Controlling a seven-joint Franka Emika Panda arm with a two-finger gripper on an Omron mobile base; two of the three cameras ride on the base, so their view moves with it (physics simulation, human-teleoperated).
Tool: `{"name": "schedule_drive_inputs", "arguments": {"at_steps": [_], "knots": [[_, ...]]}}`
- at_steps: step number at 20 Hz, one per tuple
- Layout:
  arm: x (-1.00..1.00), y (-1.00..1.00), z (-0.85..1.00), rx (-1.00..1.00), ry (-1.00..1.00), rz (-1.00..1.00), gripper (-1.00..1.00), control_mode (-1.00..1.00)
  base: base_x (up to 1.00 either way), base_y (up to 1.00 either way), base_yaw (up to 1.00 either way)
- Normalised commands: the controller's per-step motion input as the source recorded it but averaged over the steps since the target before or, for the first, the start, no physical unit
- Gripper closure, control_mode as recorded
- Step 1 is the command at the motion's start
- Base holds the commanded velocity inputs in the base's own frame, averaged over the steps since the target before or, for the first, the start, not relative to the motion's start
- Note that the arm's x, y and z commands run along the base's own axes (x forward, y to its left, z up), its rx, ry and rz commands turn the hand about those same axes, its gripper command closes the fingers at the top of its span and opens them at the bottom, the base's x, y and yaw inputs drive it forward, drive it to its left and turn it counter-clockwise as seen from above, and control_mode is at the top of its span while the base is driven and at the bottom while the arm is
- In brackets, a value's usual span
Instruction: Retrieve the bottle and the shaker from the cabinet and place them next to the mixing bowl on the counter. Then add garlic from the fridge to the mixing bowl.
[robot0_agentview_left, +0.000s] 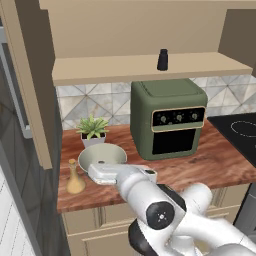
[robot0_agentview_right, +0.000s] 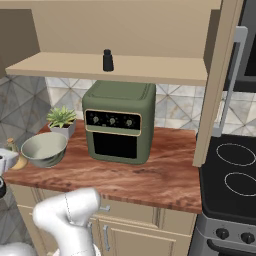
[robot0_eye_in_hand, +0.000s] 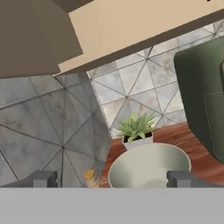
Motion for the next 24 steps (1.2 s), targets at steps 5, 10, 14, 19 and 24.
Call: {"name": "schedule_drive_inputs", "arguments": {"at_steps": [5,10,14,19,24], "knots": [[-0.07,-0.74,0.82,0.22,0.10,-0.10,-1.00,-1.00,0.00,0.00,0.00],[-0.08,-0.50,0.95,0.19,0.13,-0.13,-1.00,-1.00,0.00,0.00,0.00],[-0.06,-0.45,0.86,0.09,0.05,-0.06,-1.00,-1.00,0.00,0.00,0.00],[0.00,-0.32,0.49,0.00,0.09,-0.03,-1.00,-1.00,0.00,0.00,0.00],[0.00,-0.32,0.41,-0.13,0.10,-0.04,-1.00,-1.00,0.00,0.00,0.00]]}}
